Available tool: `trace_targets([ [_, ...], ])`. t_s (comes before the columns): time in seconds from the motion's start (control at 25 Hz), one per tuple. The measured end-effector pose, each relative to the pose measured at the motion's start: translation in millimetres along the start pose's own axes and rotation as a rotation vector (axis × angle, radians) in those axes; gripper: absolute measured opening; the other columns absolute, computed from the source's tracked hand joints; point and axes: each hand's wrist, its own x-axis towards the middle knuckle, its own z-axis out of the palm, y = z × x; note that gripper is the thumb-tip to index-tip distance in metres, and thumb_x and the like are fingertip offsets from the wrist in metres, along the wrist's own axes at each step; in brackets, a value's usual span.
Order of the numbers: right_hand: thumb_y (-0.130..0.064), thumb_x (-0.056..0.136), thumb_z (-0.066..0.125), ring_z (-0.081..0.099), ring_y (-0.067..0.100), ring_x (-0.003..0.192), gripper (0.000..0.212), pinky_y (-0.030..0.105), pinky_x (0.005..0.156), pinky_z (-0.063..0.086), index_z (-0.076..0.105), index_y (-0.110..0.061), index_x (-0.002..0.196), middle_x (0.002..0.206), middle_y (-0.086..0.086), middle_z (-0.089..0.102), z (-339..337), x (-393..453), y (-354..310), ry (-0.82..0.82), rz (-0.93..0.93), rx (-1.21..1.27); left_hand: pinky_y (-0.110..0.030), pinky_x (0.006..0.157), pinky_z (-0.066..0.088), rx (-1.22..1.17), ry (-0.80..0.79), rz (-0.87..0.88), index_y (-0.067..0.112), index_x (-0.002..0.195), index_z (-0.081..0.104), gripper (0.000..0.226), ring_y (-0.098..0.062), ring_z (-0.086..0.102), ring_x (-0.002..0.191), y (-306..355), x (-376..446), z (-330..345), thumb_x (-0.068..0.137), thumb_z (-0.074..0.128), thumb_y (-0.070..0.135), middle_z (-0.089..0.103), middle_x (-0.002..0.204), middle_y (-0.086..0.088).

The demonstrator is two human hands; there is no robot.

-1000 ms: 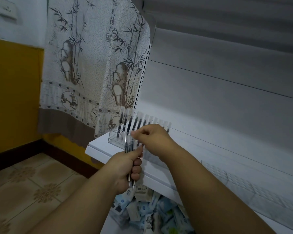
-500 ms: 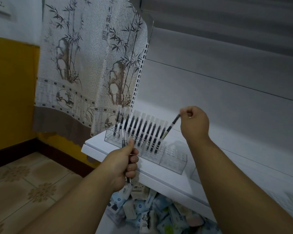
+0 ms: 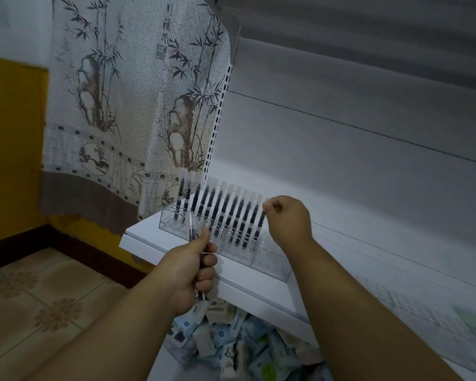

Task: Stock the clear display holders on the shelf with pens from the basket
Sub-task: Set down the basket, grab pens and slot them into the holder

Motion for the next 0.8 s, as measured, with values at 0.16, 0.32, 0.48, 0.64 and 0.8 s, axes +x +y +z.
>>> trace_targets([
  [0.16,-0.031,0.093,0.061,0.066,0.016,0.083,0.035,0.031,0.066,0.05,0.052,-0.009,0.067,0.07,0.003,0.057,-3.9,-2.1,-4.5,0.017,0.066,-0.057,-0.02,0.036,0.018,0.009,0.006,0.014,0.013,0.086,0.052,0.042,-0.011,0.022,0.042,-0.9,-3.6,4.9,0.091,0.053,0.054,0.039,0.054,0.001],
  [0.32,-0.04,0.092,0.063,0.057,0.012,0.077,0.021,0.027,0.064,0.042,0.058,-0.02,0.093,0.087,-0.006,0.059,-13.6,-30.5,-33.4,-0.001,0.043,0.161,-0.02,0.039,0.018,-0.007,-0.066,0.005,0.012,0.092,0.052,0.051,-0.011,0.022,0.044,-0.2,-6.9,10.3,0.087,0.048,0.062,0.039,0.057,0.0],
  [0.48,-0.031,0.094,0.063,0.062,0.005,0.066,0.018,0.022,0.061,0.047,0.073,-0.016,0.088,0.082,-0.001,0.071,-14.6,-46.7,-63.0,-0.548,0.07,0.302,-0.022,0.039,0.022,0.01,-0.246,-0.07,0.01,0.092,0.051,0.05,-0.011,0.024,0.048,0.7,-11.6,16.2,0.086,0.053,0.06,0.043,0.063,-0.004],
  [0.64,-0.02,0.091,0.068,0.035,0.006,0.042,0.01,0.021,0.043,0.028,0.071,-0.016,0.083,0.058,-0.003,0.053,-18.1,-42.2,-58.2,-0.685,0.166,0.45,-0.022,0.041,0.029,0.106,-0.357,-0.066,0.008,0.097,0.049,0.039,-0.012,0.033,0.048,0.4,-19.1,13.8,0.087,0.06,0.044,0.049,0.066,-0.007],
  [0.8,-0.014,0.091,0.067,0.029,0.008,0.042,0.009,0.02,0.04,0.027,0.068,-0.011,0.083,0.069,0.003,0.066,-30.3,-32.6,-46.0,-0.566,0.23,0.597,-0.024,0.043,0.037,0.111,-0.248,0.029,0.006,0.094,0.053,0.03,-0.014,0.043,0.05,3.0,-15.8,19.4,0.096,0.054,0.036,0.056,0.068,-0.009],
])
